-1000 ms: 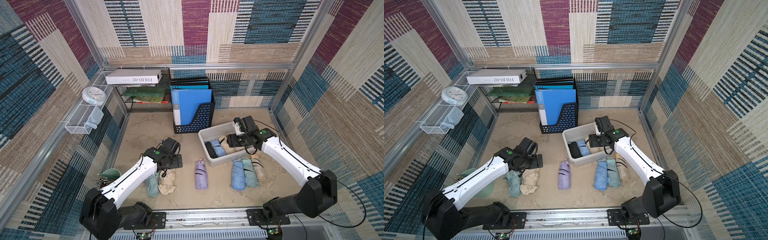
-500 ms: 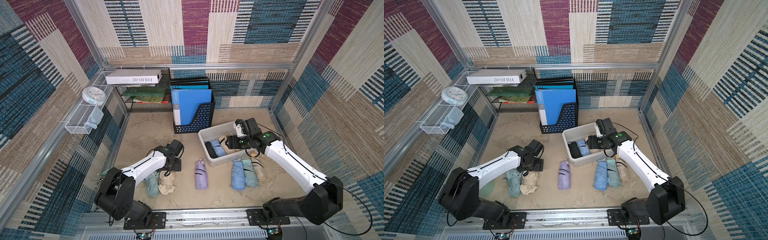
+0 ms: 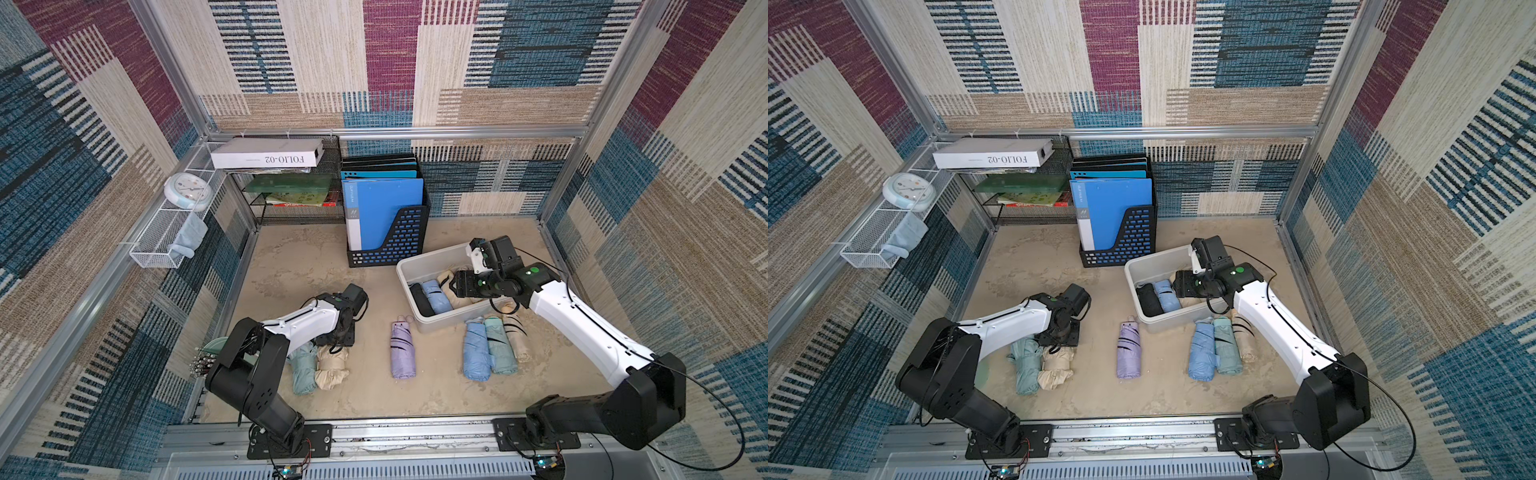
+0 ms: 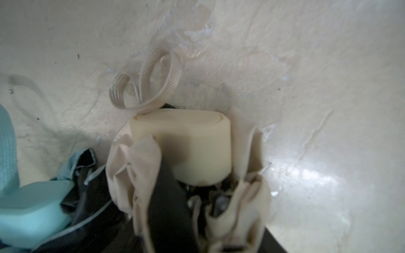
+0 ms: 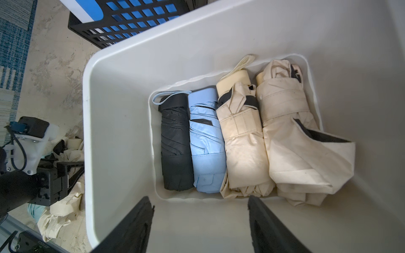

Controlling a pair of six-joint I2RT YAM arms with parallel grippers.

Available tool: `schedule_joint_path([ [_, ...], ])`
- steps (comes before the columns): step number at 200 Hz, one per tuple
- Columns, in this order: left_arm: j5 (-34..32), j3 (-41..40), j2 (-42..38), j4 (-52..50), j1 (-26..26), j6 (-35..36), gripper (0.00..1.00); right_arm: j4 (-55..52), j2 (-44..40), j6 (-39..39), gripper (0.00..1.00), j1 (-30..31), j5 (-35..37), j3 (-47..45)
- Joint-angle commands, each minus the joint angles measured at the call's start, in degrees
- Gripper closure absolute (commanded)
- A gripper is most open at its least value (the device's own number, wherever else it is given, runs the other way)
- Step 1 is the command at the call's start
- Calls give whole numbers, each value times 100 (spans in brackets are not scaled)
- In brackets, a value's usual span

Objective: Put the umbrella into the storage box
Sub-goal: Pick up the umbrella from the center of the board.

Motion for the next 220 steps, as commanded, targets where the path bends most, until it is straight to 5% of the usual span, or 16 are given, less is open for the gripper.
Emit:
schedule_joint_path([
  [1,373,-18,-90,191,13,-2,51,32,16,6,27,5,-40,73],
  [76,1228,-166,-2105,929,13,-353,60,298,-163,98,27,136,-575,268],
  [142,3395,-213,-3371,3218,17,-641,58,2510,-823,172,22,624,-3087,-360],
  [170,4231,-1,-3484,3968,13,-784,56,2859,-987,255,12,645,-3947,-501],
  [220,5514,347,-3333,5306,-4,-1360,54,3358,-1106,163,10,866,-4974,-499],
])
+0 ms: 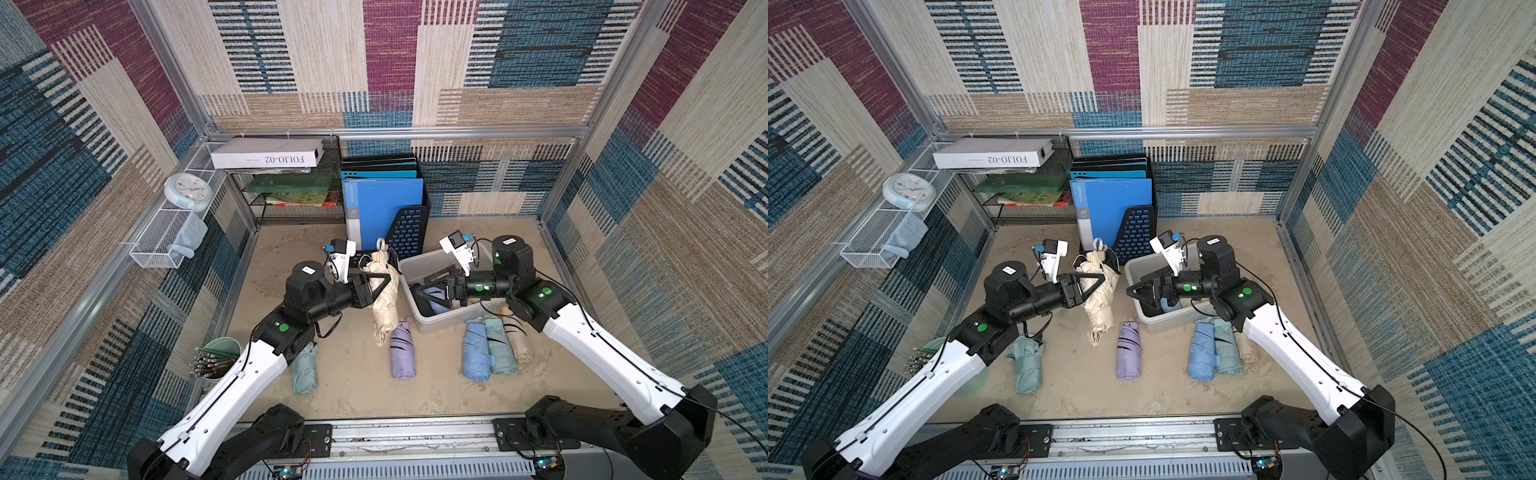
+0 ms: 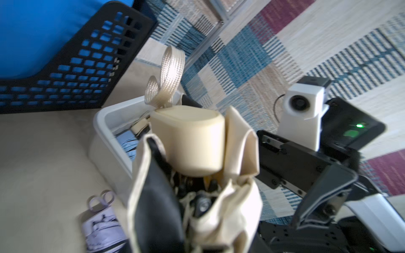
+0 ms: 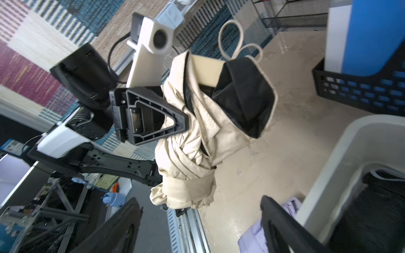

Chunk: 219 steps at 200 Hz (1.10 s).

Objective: Put the umbrella into the storage box
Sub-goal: Pick up the umbrella from the center of the board.

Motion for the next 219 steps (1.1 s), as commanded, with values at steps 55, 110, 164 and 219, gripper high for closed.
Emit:
schedule_joint_path([
  [55,1248,287,118,2250,-120,-859,54,1418,141,330,9,458,-686,37],
  [110,1055,315,203,2469,-335,-827,54,2433,339,975,12,597,-670,41],
  [164,924,354,281,2476,-486,-750,55,3090,456,1343,27,639,-508,-3],
  [219,611,468,276,1768,-604,-296,41,3148,519,1504,56,640,-251,-60],
])
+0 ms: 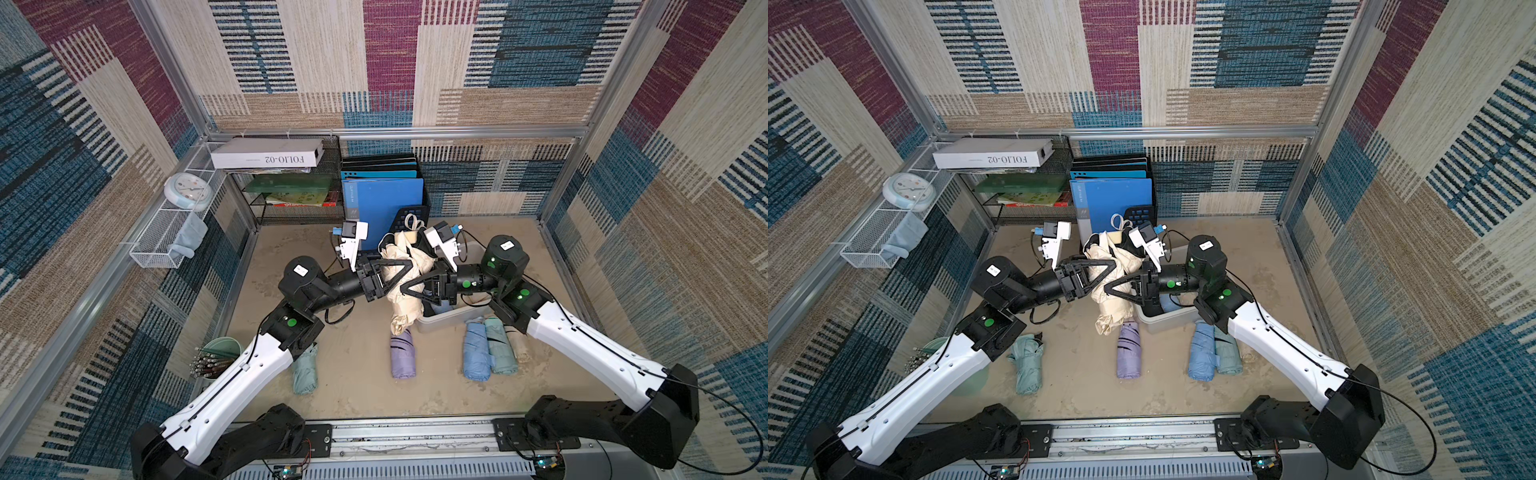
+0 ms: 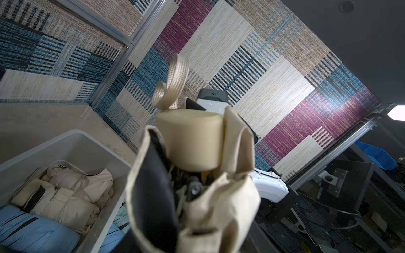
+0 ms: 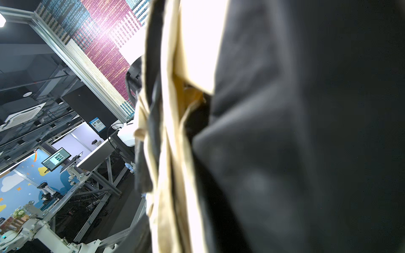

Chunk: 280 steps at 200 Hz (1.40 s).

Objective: Put the umbrella into the storage box
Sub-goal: Pick up the umbrella from the center of the board, then place the umbrella in the storage box.

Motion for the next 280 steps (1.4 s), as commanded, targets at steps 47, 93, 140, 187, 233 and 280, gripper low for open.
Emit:
schedule_joint_path([
  [47,-637,161,-112,-915,-56,682,8,-232,11,-110,71,1,589,37],
  [93,-1386,-48,-440,-1606,-56,926,0,-680,-274,-258,78,-134,1142,-199],
  [140,-1966,-324,-751,-2389,-55,875,1,-2356,-604,-1069,81,-688,1993,-141],
  [187,-2059,-650,-361,-2800,-56,18,12,-4678,17,-2088,88,-862,3526,808],
  [233,-2102,-580,321,-2673,-300,-234,16,-5627,923,-2373,89,-862,3847,1662],
  [280,-2140,-316,1238,-2654,-451,-562,23,-6215,1592,-2436,91,-895,4287,2072],
])
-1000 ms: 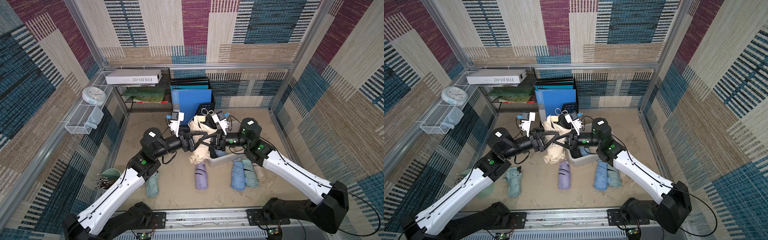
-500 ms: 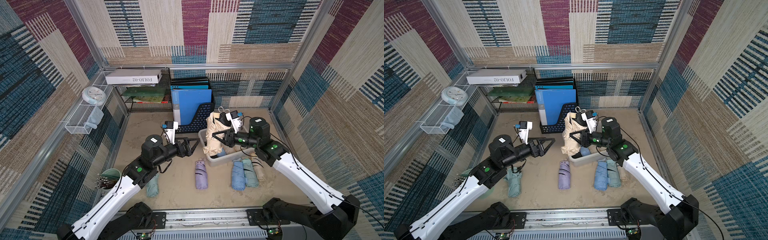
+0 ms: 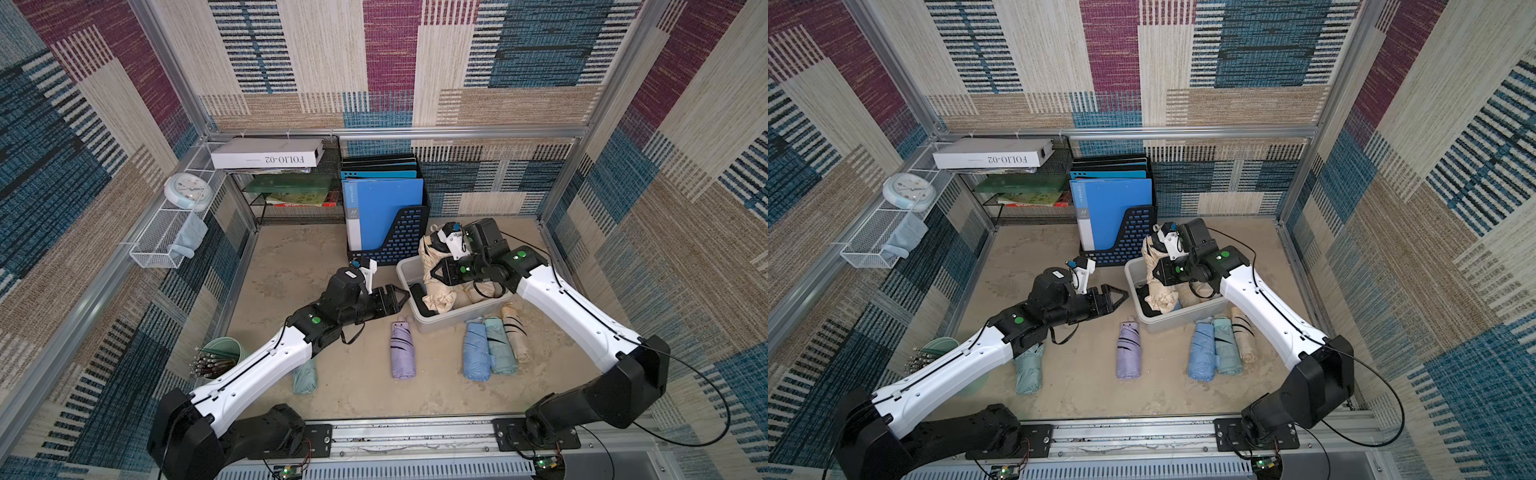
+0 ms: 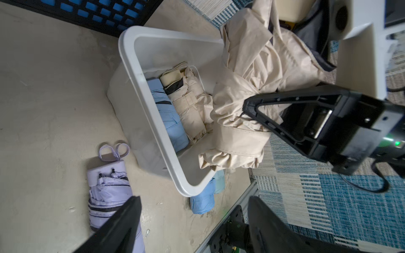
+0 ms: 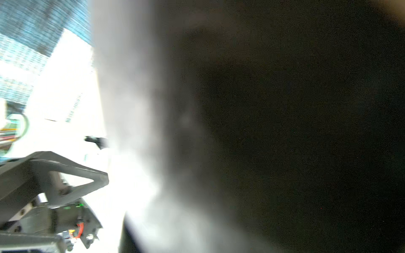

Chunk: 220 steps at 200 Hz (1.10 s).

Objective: Put the umbrella into the storage box
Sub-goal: Place the umbrella in the storage box.

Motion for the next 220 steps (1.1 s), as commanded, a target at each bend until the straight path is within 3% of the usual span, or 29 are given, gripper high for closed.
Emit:
schedule_joint_path([
  [1,-29,130,341,107,-54,-212,23,-351,221,-95,91,-6,241,154],
  [27,-136,176,758,251,-115,-397,30,-456,556,18,91,-21,169,269],
  [92,-159,517,1556,318,-128,-474,46,-851,1397,-457,92,-82,-908,453],
  [160,-167,769,2028,339,-128,-460,65,-356,1594,-189,91,-108,-1086,-153],
  [182,-168,791,2069,335,-128,-440,66,34,1521,34,80,-107,-1073,-412],
  [195,-181,799,2076,316,-127,-416,67,172,1439,99,62,-109,-1012,-527],
  [220,-220,804,2035,263,-128,-330,68,291,1042,179,40,-231,-697,-614],
])
